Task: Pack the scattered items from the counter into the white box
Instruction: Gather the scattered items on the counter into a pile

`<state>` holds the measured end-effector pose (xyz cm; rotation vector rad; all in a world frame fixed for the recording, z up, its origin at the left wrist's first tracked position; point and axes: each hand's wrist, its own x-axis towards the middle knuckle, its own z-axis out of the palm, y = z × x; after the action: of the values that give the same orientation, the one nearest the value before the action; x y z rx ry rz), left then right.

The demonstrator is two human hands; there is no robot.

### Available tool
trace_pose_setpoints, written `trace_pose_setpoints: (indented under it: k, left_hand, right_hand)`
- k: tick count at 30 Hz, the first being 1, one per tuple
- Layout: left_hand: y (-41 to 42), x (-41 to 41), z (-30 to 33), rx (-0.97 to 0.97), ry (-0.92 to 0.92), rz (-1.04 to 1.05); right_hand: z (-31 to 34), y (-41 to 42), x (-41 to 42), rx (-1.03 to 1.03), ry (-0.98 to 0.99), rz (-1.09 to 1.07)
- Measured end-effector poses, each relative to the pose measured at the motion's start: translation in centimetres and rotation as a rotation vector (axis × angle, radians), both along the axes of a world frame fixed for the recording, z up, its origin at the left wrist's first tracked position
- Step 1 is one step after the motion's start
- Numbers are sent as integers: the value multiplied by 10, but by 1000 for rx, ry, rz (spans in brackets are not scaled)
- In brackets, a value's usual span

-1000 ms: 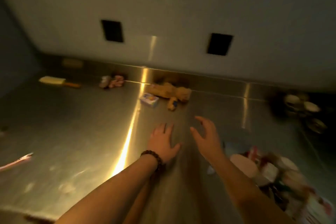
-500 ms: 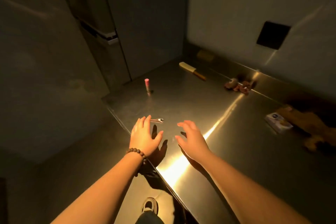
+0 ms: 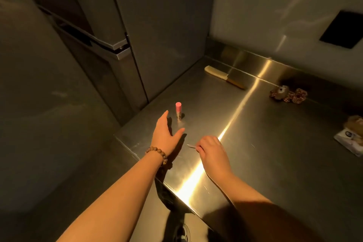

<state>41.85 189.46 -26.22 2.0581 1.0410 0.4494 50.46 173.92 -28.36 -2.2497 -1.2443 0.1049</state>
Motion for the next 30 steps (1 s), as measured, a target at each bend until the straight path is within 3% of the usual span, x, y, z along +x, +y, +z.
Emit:
trace_pose_setpoints:
  k: [11,19,25,30]
  left_hand:
    - [30,50,10,16,-122,31]
    - [46,103,36,43,-175,-95]
    - [63,136,40,81,-159,-144]
    - [65,149,39,60,-157,-185]
  right_hand:
    - [42,2,63,86,206,-245]
    - [59,55,178,154,498,-372]
    - [44,111,273,0,94,-396]
    - [20,123,298,-98,59,-385]
